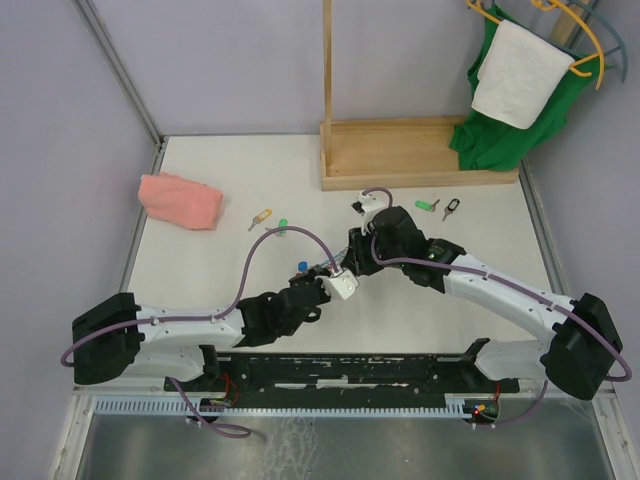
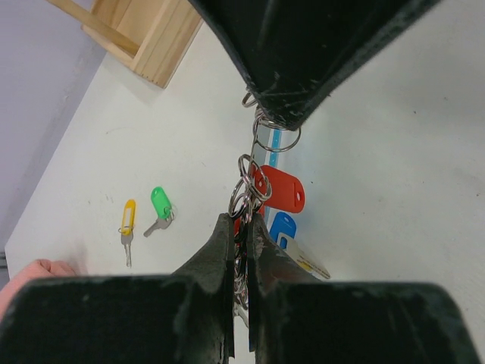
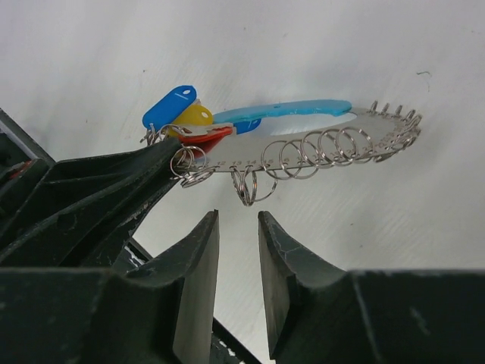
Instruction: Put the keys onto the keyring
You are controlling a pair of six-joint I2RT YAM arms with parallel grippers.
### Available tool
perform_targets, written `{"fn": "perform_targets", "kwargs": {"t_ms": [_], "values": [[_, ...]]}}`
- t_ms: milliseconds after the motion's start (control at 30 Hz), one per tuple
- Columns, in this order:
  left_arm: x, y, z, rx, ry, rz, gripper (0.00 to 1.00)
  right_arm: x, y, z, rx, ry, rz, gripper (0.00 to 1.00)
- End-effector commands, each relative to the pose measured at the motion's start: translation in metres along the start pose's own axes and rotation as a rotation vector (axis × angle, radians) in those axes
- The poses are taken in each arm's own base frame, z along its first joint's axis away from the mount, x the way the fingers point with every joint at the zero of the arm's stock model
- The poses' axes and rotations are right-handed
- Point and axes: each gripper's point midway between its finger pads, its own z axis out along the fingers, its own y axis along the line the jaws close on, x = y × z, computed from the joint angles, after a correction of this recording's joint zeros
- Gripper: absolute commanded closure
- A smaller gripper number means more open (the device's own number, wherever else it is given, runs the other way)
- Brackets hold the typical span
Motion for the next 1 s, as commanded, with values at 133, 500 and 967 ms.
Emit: {"fn": "perform_targets", "kwargs": {"t_ms": [133, 500, 967], "values": [[-0.038, 0.022, 0.001, -0.109, -0.060, -0.212, 0.97, 0.002, 0.007, 0.011, -0.043, -0.069, 0.175, 0.67], [-0.041, 0.021, 0.002, -0.109, -0.060, -0.264, 0.97, -0.009, 0.006, 0.020, -0.082, -0.202, 0.246, 0.69], [-0.043, 0.016, 0.003, -0.085, -0.067, -0.291, 0.97, -0.033, 0.006, 0.006, -0.109, -0.370, 0.246, 0.66]]}}
